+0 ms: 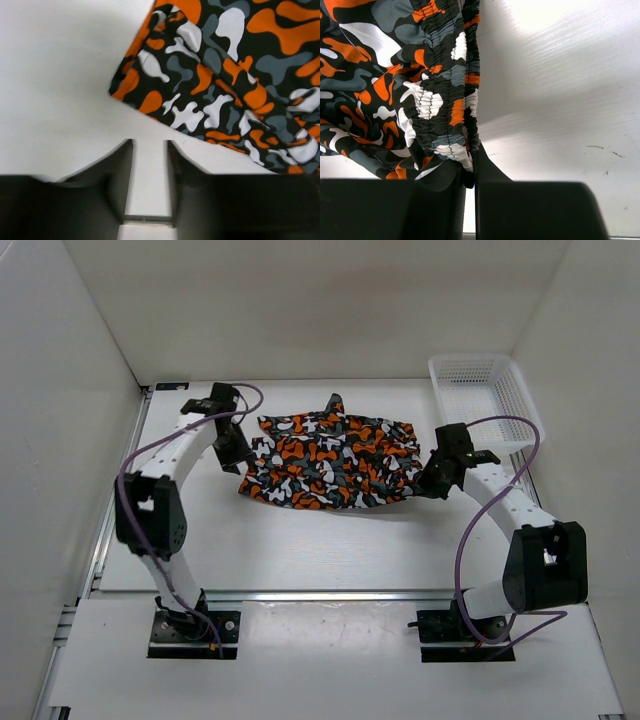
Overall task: Fold and stack the shorts
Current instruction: Flatten the shorts out
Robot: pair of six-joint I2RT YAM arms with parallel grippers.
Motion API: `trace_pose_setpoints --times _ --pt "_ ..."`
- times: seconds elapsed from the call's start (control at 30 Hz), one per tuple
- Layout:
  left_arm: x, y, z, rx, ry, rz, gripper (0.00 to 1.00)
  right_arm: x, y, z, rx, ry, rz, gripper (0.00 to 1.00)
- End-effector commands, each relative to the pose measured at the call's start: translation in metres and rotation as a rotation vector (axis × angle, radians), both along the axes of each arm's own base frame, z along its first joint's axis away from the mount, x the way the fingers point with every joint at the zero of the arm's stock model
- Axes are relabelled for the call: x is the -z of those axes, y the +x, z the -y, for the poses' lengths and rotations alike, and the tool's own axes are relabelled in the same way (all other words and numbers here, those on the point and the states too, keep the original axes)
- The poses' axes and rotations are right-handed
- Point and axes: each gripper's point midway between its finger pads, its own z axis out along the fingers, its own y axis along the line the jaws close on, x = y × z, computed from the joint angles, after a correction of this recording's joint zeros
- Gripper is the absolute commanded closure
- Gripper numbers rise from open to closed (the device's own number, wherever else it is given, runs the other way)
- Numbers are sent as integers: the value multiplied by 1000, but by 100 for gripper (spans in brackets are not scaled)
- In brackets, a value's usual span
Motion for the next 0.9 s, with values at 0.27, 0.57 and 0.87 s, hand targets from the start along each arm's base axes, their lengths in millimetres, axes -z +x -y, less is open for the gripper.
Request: trace_pose_setpoints --times 0.27,0.57,0.87 --pt "44 64 43 -2 -83 -26 25 -9 0 5 -12 -20 17 100" --pt "63 77 41 -59 -59 -29 25 -5 -4 6 -21 -27 0 100" --pt "85 74 48 -54 -68 -79 35 0 -7 7 -21 -31 -18 100"
